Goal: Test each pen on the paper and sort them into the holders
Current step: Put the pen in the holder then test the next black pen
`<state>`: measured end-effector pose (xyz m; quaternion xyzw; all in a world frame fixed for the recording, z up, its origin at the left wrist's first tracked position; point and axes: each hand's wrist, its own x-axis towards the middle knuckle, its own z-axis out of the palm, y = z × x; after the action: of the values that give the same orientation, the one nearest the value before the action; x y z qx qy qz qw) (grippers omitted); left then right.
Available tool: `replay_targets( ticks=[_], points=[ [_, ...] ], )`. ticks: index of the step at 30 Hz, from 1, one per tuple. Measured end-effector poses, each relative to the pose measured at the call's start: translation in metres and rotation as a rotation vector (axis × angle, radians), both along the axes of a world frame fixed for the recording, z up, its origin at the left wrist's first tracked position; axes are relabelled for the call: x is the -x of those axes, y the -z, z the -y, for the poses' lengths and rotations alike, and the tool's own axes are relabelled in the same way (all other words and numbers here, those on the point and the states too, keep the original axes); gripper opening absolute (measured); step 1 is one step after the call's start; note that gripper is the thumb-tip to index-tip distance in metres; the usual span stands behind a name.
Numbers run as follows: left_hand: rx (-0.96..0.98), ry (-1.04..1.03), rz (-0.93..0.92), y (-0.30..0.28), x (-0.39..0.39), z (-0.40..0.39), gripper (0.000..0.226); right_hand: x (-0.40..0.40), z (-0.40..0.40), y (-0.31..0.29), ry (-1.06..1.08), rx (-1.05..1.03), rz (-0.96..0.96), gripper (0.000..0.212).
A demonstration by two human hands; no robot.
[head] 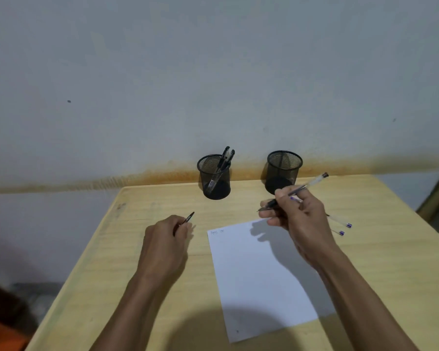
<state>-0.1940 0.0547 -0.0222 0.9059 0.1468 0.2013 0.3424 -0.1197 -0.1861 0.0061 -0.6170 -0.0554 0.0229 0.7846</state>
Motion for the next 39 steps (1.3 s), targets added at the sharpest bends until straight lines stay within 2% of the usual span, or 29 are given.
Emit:
replay_targets(
  ticks=[5, 11, 16, 27, 30, 32, 35, 39],
  points=[
    [-0.135, -0.018, -0.075, 0.019, -0.033, -0.013, 0.025, 0.006, -0.014, 0.020, -0.012, 0.031, -0.049, 0.009],
    [-0.043, -0.044, -0.218, 0.022, -0.069, -0.027, 0.014, 0.004, -0.020, 0.024, -0.015, 0.097, -0.070, 0.010],
    [-0.060, -0.053, -0.267, 0.026, -0.078, -0.031, 0.019, 0.002, -0.022, 0.031, 0.001, 0.144, -0.077, 0.006],
    [-0.076, -0.091, -0.217, 0.027, -0.078, -0.032, 0.021, 0.001, -0.025, 0.039, 0.006, 0.153, -0.096, 0.007],
    [-0.078, -0.090, -0.139, 0.025, -0.073, -0.031, 0.026, 0.002, -0.024, 0.037, 0.007, 0.126, -0.109, 0.007],
    [-0.075, -0.034, -0.032, 0.025, -0.065, -0.025, 0.030, 0.003, -0.023, 0.037, 0.009, 0.117, -0.107, 0.008],
    [-0.050, 0.140, 0.080, 0.027, -0.047, -0.006, 0.021, 0.001, -0.025, 0.037, 0.004, 0.188, -0.051, 0.019],
    [-0.150, 0.326, 0.064, 0.042, -0.037, 0.005, 0.027, -0.010, -0.031, 0.041, -0.013, 0.353, 0.011, 0.009]
  ],
)
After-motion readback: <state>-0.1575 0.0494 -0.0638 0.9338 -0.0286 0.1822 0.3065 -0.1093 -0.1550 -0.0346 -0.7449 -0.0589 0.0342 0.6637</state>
